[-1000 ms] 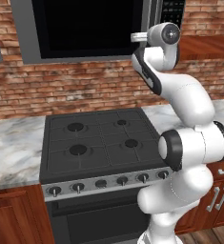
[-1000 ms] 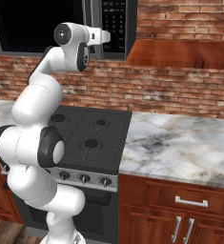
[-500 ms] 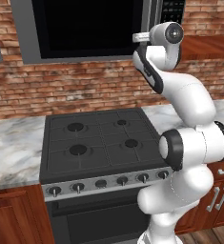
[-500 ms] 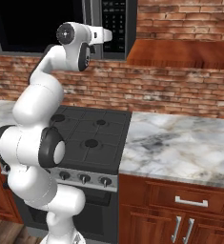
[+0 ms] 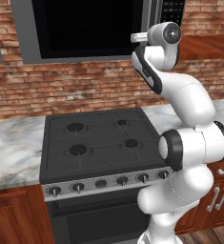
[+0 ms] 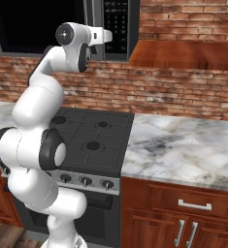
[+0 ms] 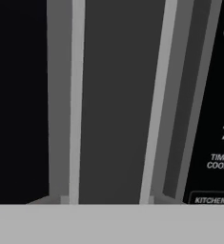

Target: The microwave is finished heating the shrimp and garlic. Take the bowl containing the food and place it on the dining counter.

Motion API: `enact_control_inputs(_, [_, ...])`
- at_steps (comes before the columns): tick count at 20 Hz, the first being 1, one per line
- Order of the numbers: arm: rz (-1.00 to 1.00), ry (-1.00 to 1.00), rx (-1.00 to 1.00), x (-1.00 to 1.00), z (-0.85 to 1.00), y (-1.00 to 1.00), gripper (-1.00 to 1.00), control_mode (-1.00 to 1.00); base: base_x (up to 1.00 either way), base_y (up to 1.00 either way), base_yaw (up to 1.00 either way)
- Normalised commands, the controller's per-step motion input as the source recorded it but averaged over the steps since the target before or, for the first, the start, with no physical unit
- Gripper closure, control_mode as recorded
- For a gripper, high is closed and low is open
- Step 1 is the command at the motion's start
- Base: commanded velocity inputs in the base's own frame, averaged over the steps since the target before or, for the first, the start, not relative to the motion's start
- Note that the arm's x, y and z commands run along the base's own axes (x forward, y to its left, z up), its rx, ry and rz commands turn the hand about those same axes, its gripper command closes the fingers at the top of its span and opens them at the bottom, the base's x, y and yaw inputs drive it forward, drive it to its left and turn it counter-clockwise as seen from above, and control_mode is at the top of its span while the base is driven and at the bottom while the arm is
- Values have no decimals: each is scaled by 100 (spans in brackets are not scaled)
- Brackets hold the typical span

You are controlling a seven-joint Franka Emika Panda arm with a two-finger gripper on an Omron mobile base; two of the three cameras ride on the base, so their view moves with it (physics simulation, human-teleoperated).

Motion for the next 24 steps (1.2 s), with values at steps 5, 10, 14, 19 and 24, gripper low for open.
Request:
enact_control_inputs(5, [0, 0, 0, -16, 0, 0, 100, -100, 0, 0, 0])
enact_control_inputs(10, [0, 0, 0, -36, 1, 0, 100, -100, 0, 0, 0])
enact_control_inputs(14, [0, 1, 0, -53, 15, 8, 100, -100, 0, 0, 0])
enact_control_inputs(19, [0, 3, 0, -67, 29, 27, 100, -100, 0, 0, 0])
enact_control_inputs(24, [-2, 4, 0, -79, 38, 40, 100, -100, 0, 0, 0])
